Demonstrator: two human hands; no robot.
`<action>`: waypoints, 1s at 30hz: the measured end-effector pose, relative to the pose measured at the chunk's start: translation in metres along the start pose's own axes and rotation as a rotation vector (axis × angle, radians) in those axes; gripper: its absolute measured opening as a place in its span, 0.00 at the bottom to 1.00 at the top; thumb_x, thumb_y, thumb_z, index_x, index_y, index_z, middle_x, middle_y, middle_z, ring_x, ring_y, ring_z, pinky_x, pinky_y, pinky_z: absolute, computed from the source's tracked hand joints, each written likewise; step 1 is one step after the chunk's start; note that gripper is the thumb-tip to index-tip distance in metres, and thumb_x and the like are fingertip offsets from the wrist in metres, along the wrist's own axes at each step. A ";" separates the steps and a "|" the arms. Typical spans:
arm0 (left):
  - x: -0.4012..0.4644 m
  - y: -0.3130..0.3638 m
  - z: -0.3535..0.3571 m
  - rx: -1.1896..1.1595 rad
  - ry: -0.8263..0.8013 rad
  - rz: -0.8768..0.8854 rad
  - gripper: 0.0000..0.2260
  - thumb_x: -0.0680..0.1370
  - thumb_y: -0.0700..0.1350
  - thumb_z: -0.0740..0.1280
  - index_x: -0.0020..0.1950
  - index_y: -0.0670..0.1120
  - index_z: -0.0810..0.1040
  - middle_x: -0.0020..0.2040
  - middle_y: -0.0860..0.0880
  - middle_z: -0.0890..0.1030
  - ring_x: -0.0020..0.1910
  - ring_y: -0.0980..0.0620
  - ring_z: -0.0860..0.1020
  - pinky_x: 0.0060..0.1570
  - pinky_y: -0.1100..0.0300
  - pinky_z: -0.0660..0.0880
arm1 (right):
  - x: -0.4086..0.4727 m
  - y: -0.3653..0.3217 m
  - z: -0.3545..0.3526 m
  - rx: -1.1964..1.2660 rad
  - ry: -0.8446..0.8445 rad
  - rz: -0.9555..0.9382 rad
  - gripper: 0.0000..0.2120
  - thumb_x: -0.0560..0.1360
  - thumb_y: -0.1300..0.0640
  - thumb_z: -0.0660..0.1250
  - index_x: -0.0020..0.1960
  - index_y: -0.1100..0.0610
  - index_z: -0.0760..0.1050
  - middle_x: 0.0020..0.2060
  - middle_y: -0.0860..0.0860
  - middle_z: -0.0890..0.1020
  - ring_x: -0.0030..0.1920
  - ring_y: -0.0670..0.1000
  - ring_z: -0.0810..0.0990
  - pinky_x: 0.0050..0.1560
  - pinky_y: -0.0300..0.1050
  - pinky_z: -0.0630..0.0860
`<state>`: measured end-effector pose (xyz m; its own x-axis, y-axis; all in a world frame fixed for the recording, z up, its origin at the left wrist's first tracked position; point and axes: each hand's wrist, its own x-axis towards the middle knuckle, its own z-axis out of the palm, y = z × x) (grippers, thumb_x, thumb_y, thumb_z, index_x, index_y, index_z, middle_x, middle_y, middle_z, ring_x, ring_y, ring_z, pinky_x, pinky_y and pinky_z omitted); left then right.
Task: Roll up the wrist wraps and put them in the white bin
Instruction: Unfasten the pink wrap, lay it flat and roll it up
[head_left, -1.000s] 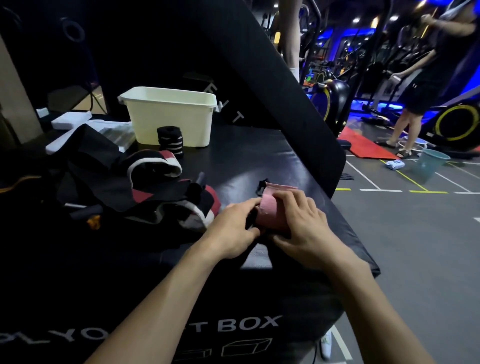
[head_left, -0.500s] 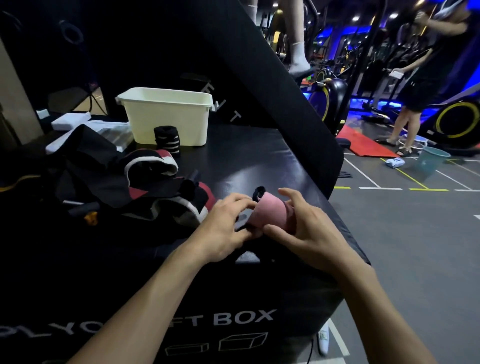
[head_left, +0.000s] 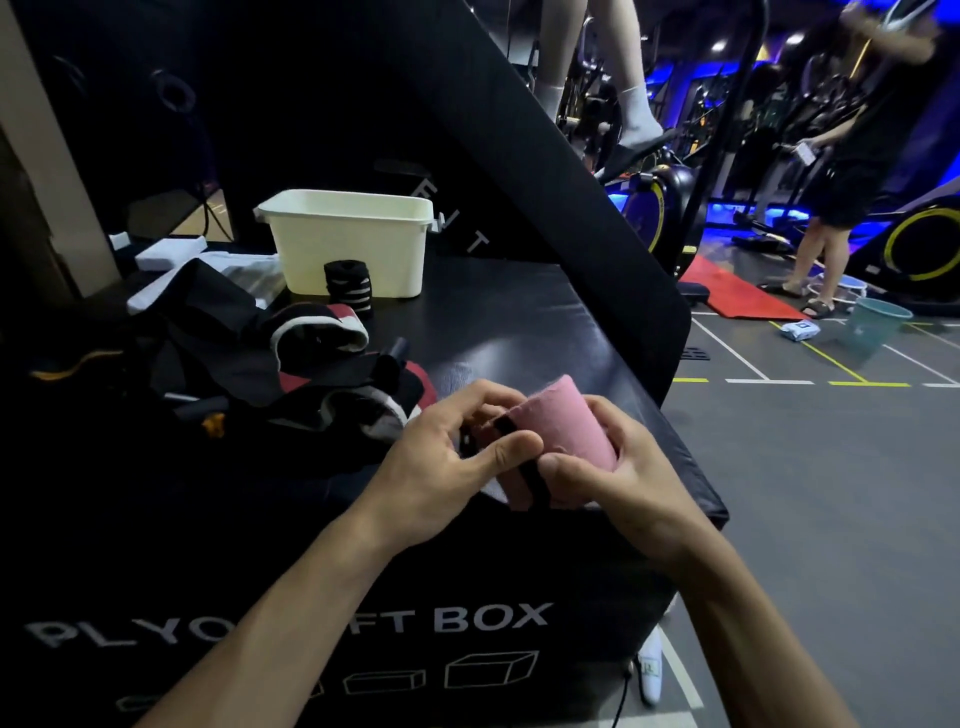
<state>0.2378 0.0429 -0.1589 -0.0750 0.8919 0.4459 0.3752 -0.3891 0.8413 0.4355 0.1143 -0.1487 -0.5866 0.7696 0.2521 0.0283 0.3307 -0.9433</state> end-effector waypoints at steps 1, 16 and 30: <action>-0.001 0.002 -0.001 -0.023 -0.009 -0.002 0.16 0.75 0.58 0.74 0.60 0.55 0.81 0.50 0.51 0.85 0.51 0.53 0.83 0.56 0.60 0.77 | -0.001 0.000 0.000 0.045 -0.005 0.012 0.29 0.64 0.45 0.78 0.61 0.55 0.78 0.48 0.52 0.86 0.47 0.53 0.85 0.43 0.46 0.81; -0.002 0.006 -0.002 -0.117 0.031 -0.012 0.17 0.70 0.48 0.80 0.58 0.48 0.85 0.53 0.53 0.87 0.54 0.54 0.85 0.57 0.58 0.79 | 0.001 -0.001 0.000 0.131 -0.196 0.048 0.20 0.72 0.54 0.75 0.63 0.54 0.79 0.56 0.59 0.84 0.55 0.55 0.83 0.54 0.49 0.79; 0.013 0.008 -0.014 -0.169 -0.088 0.028 0.19 0.74 0.47 0.77 0.64 0.50 0.84 0.56 0.47 0.81 0.58 0.49 0.81 0.60 0.59 0.75 | 0.008 0.003 0.006 0.374 -0.172 0.086 0.34 0.68 0.56 0.73 0.72 0.61 0.70 0.66 0.69 0.75 0.66 0.67 0.76 0.66 0.77 0.66</action>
<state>0.2267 0.0479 -0.1423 0.0167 0.8942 0.4474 0.2146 -0.4403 0.8718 0.4260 0.1183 -0.1505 -0.7226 0.6726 0.1596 -0.1944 0.0238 -0.9806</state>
